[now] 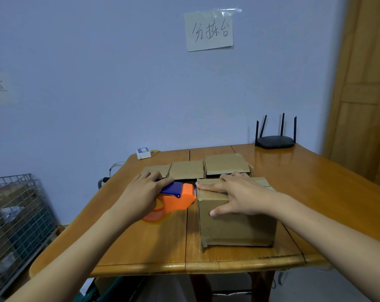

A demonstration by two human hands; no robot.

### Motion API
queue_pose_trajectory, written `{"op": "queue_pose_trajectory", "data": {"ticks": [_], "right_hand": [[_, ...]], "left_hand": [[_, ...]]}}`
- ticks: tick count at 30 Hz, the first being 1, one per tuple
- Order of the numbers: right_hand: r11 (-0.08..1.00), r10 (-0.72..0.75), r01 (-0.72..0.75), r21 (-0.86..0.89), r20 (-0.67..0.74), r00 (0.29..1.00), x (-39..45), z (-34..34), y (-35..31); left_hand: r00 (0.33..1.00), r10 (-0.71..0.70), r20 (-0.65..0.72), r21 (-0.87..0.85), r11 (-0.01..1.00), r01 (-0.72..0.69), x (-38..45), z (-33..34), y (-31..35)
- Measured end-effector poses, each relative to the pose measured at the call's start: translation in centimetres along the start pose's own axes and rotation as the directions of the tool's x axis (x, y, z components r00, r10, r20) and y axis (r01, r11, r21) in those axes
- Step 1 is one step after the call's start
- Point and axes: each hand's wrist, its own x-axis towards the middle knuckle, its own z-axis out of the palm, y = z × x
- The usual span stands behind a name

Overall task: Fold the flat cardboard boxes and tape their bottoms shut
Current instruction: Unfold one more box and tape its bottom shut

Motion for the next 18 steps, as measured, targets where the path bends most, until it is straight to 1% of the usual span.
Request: {"op": "queue_pose_trajectory", "data": {"ticks": [5,8,11,15,18], "right_hand": [[1.0,0.015,-0.014,0.013,-0.001,1.0,-0.1,0.3,0.3],[1.0,-0.005,0.005,-0.013,0.007,1.0,-0.4,0.6,0.1],[1.0,-0.004,0.004,-0.021,0.009,1.0,-0.7,0.5,0.0],[1.0,0.02,-0.02,-0.001,0.004,1.0,-0.5,0.4,0.4],[1.0,0.03,-0.03,-0.007,-0.001,1.0,-0.4,0.3,0.6]], "left_hand": [[1.0,-0.025,0.02,-0.03,0.999,0.025,-0.1,0.1,-0.2],[0.999,-0.001,0.044,-0.014,1.0,0.001,-0.2,0.2,-0.4],[0.997,-0.023,0.079,-0.032,0.999,0.026,-0.3,0.3,-0.8],[0.992,-0.083,0.092,-0.116,0.989,0.094,-0.7,1.1,-1.2],[0.991,-0.102,0.092,-0.16,0.98,0.116,-0.9,1.9,-1.4]]}}
